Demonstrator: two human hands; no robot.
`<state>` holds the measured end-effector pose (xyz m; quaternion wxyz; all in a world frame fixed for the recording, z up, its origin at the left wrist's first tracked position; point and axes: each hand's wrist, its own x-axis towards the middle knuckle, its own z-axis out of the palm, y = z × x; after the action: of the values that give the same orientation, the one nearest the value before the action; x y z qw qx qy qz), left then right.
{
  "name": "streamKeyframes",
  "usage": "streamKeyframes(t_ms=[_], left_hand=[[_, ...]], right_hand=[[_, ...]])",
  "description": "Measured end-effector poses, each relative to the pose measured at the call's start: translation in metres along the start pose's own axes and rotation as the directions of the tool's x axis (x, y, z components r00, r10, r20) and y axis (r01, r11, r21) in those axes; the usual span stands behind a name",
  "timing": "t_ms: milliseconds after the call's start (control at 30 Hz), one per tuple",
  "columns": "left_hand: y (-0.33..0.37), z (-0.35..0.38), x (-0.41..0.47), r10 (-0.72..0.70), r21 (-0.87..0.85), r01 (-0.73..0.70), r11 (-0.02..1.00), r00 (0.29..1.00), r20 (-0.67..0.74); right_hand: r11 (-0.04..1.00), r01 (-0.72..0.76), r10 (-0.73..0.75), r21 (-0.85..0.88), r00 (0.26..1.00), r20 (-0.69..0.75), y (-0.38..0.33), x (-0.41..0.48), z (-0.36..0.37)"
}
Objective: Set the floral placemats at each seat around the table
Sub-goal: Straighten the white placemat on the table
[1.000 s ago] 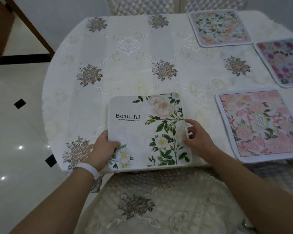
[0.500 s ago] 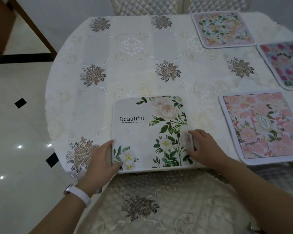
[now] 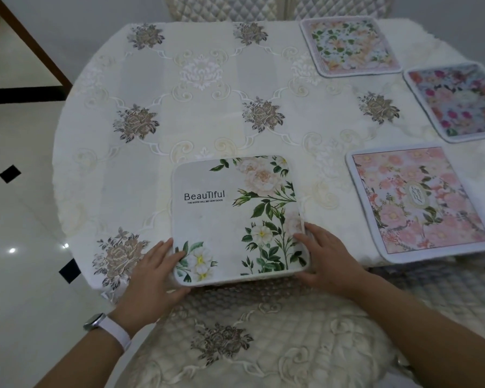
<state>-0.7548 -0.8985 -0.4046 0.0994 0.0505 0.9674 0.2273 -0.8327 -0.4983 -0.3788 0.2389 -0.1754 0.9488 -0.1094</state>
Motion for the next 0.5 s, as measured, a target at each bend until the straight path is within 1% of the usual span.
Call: streamKeyframes(t_ms=[167, 500], left_hand=[[-0.001, 0.001, -0.001, -0.001, -0.019, 0.002, 1.0, 1.0, 0.008], [-0.012, -0.001, 0.0, -0.009, -0.167, 0.009, 0.986, 1.0, 0.001]], right_hand=[[1.0, 0.006, -0.006, 0.007, 1.0, -0.012, -0.001, -0.002, -0.002], [1.0, -0.006, 0.006, 0.02, 1.0, -0.026, -0.001, -0.004, 0.001]])
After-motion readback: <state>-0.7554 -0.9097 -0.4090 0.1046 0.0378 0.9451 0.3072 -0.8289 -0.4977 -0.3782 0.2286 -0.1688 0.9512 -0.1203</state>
